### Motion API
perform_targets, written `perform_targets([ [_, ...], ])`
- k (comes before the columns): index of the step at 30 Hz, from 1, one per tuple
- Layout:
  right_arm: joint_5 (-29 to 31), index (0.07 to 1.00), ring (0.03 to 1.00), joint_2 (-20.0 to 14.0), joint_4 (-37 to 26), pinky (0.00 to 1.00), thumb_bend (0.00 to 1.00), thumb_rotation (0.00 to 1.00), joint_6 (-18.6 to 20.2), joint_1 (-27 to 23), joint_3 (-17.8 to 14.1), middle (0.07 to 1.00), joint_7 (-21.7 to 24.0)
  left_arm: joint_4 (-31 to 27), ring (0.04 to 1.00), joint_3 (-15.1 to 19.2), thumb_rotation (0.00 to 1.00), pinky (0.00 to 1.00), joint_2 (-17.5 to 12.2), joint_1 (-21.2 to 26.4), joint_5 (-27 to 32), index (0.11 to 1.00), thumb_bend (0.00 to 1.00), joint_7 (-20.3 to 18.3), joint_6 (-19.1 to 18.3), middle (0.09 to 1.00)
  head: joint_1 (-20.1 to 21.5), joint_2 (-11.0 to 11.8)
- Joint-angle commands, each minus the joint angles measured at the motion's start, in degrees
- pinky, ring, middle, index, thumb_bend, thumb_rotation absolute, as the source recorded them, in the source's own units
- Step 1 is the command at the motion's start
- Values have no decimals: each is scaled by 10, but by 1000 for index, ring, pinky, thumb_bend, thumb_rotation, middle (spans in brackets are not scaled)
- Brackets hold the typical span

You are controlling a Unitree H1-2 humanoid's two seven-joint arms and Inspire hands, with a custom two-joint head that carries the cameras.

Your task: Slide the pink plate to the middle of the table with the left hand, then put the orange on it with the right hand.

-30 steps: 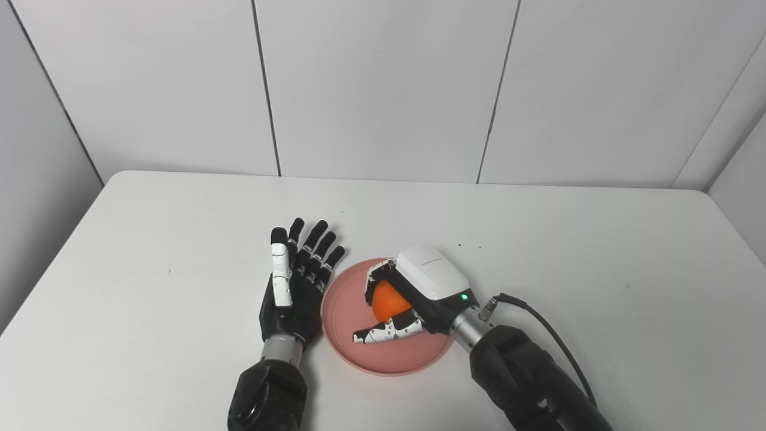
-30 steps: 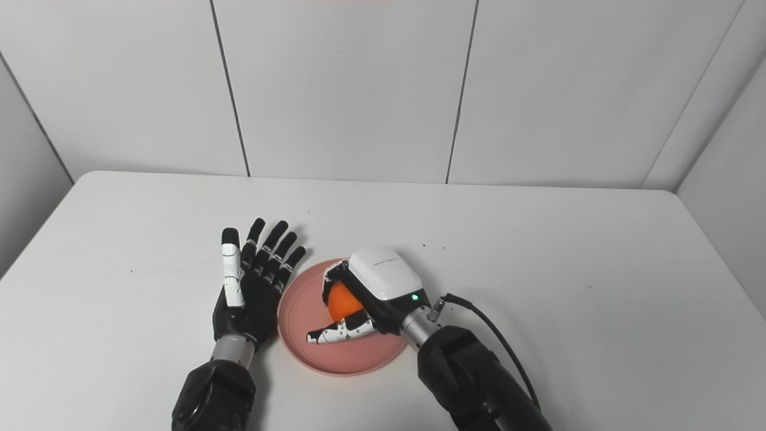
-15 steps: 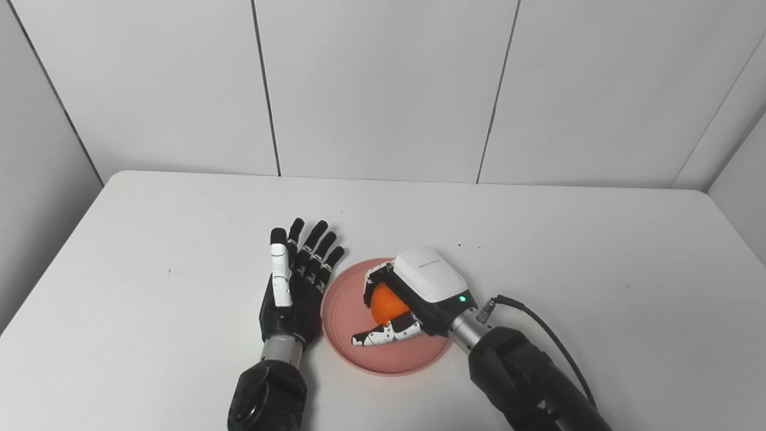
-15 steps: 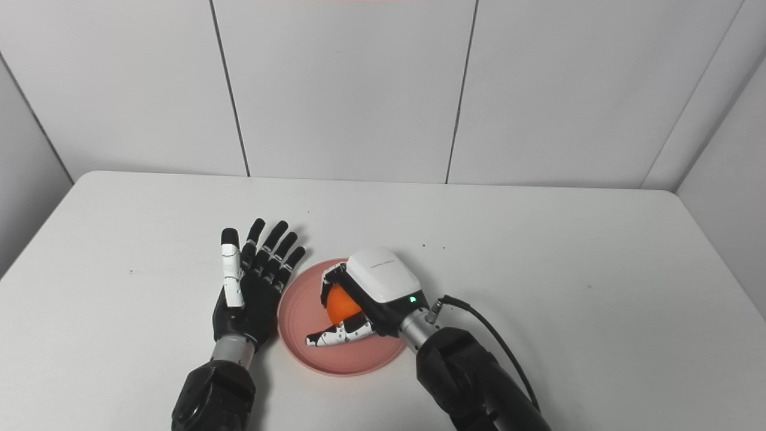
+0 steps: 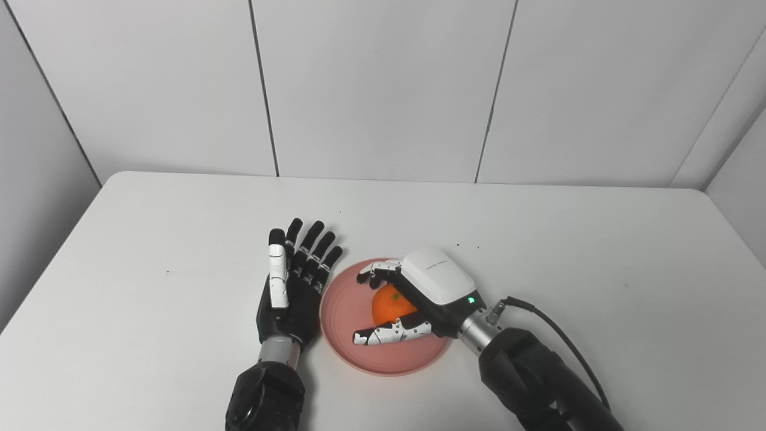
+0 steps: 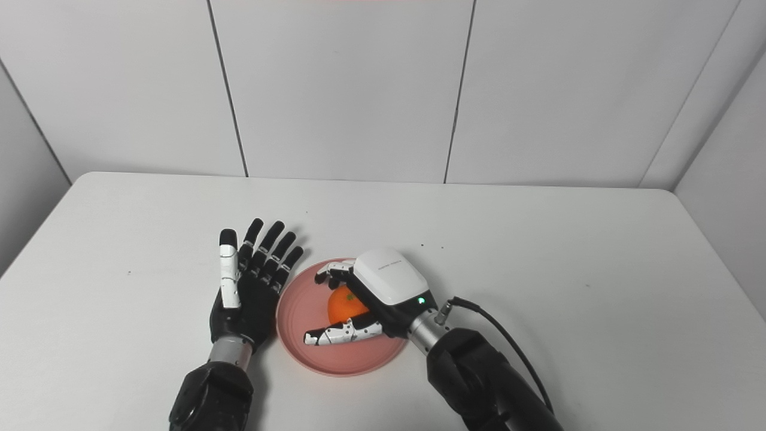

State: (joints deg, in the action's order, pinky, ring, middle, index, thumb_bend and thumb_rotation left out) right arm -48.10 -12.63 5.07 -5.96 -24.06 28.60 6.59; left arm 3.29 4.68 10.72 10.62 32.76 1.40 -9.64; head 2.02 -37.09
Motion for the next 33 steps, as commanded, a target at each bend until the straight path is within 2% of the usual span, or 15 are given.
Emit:
perform_targets([
  [1, 9, 732, 685, 0, -21, 558, 908, 955, -27, -12, -7, 751, -12, 28, 866, 3, 676, 877, 43, -34, 2, 943, 777, 28, -34, 878, 1, -1],
  [6, 12, 744, 715, -1, -23, 605, 915, 996, -29, -11, -8, 762, -11, 31, 873, 3, 671, 848, 42, -33, 3, 941, 783, 25, -31, 880, 0, 0],
  [16, 18, 740, 722, 2, -34, 654, 843, 1000, -40, -15, -20, 765, -28, 28, 887, -5, 699, 821, 38, -34, -14, 943, 783, 29, -29, 878, 1, -2],
  [19, 24, 740, 716, 2, -43, 643, 817, 1000, -41, -21, -28, 758, -29, 29, 909, -7, 719, 875, 37, -33, -16, 954, 789, 26, -27, 906, 1, -2],
  [22, 34, 743, 708, 8, -59, 627, 812, 1000, -36, -25, -48, 761, -37, 33, 917, -8, 723, 896, 34, -29, -18, 957, 803, 23, -24, 898, 1, -2],
  [24, 45, 734, 707, 16, -67, 627, 811, 1000, -33, -25, -64, 755, -45, 33, 914, -9, 721, 877, 31, -25, -25, 953, 820, 24, -19, 895, 1, -2],
  [28, 93, 723, 708, 42, -76, 618, 810, 1000, -31, -24, -117, 742, -79, 31, 897, -15, 715, 852, 17, -11, -57, 918, 842, 18, 2, 856, 2, -2],
  [32, 159, 744, 772, 68, -72, 694, 859, 1000, -13, -10, -167, 774, -87, 39, 897, -16, 710, 872, 3, 9, -94, 903, 842, 11, 39, 847, 2, -2],
  [33, 185, 748, 777, 78, -67, 698, 861, 1000, -9, -5, -185, 778, -93, 44, 897, -20, 705, 880, -5, 16, -119, 901, 843, 10, 62, 849, 3, -3],
])
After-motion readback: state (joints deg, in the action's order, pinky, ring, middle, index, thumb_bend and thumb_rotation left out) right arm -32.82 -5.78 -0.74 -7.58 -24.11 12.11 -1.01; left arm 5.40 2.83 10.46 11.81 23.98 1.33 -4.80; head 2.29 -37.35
